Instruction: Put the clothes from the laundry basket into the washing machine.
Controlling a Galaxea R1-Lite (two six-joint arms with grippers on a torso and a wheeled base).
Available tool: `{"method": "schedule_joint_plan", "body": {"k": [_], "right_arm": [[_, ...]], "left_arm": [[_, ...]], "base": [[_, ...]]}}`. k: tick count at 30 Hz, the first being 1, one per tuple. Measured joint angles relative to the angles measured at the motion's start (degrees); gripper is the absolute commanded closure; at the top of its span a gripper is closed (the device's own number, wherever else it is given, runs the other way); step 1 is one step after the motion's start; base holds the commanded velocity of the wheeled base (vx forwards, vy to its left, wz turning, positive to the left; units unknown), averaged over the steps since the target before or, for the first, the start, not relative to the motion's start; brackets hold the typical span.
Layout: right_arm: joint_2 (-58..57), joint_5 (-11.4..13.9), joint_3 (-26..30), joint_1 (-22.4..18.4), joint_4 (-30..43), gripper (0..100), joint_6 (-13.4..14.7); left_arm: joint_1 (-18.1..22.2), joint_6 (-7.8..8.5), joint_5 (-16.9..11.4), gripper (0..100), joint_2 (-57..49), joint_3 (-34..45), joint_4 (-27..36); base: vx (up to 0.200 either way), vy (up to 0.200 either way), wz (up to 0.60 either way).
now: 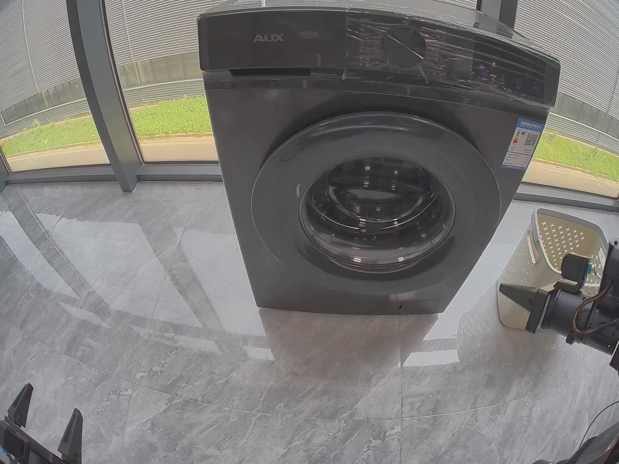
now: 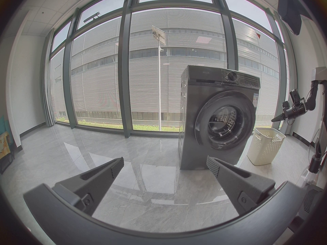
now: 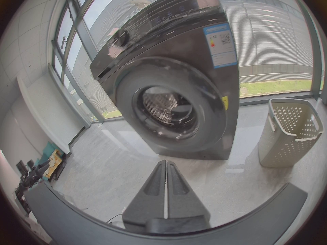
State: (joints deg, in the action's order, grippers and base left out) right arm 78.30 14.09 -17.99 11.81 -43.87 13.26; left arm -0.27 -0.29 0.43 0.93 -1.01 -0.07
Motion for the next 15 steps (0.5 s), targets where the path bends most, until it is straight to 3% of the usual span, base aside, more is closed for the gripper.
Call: {"method": "schedule_joint_plan", "body": {"k": [2, 7, 15], "right_arm": [[-0.4, 0.0, 1.0, 2.5, -0.2, 100, -0.2], [-0.8, 0.0, 1.5, 7.4, -0.4, 100, -1.3], [-1.1, -1.8, 1.7, 8.3, 0.3, 100, -3.3]], "left_arm": [[0.0, 0.0, 0.0, 0, 0.0, 0.0, 0.0], [0.0, -0.02, 0.0, 0, 0.0, 0.0, 0.0], [0.0, 0.05, -0.1, 0, 0.0, 0.0, 0.0]], "base": [[0.0, 0.0, 0.0], [0.2, 0.0, 0.0], [0.2, 0.0, 0.0]]}}
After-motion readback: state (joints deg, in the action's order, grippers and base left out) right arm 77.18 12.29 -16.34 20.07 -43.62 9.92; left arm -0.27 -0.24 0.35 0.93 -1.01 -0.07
